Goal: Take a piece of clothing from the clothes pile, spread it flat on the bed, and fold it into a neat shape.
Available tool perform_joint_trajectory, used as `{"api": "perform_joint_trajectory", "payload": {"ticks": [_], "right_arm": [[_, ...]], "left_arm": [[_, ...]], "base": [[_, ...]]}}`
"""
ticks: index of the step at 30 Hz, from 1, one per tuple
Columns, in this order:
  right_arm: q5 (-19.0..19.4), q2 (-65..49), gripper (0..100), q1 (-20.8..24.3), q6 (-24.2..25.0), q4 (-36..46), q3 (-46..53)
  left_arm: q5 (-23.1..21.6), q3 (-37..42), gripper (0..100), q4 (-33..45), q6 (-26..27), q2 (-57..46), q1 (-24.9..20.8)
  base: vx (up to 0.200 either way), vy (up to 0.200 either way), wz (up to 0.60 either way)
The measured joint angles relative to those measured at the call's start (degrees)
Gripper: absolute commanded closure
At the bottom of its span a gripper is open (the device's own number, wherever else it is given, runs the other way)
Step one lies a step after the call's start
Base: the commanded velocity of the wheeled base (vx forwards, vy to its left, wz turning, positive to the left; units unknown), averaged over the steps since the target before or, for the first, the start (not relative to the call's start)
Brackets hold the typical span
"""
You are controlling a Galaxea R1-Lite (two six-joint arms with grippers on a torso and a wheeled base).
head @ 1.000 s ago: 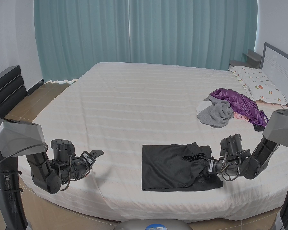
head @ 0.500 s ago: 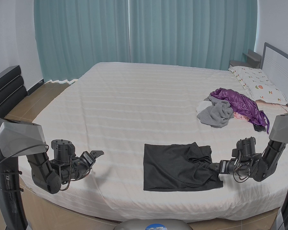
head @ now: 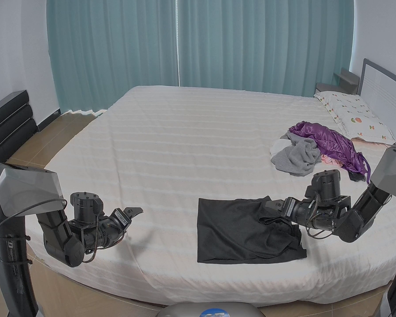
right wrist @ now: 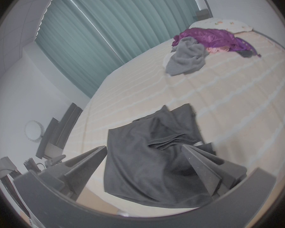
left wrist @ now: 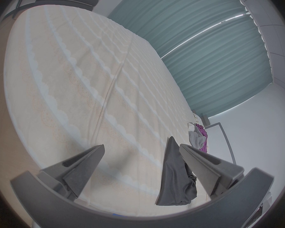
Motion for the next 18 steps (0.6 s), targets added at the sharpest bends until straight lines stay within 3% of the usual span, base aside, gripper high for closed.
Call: {"api": "perform_joint_trajectory", "payload": {"ticks": [8, 18], "right_arm": [[0.74, 7.36, 0, 5.27, 7.07, 3.91, -9.02], [2.00, 13.31, 0, 6.58, 8.00, 12.37, -17.83]], "left_arm": [[0.00, 0.05, 0, 0.00, 0.04, 0.02, 0.00], [0.00, -0.02, 0, 0.00, 0.06, 0.10, -0.02]], "base": [[0.000, 0.000, 0.00], [0.000, 0.000, 0.00]]}}
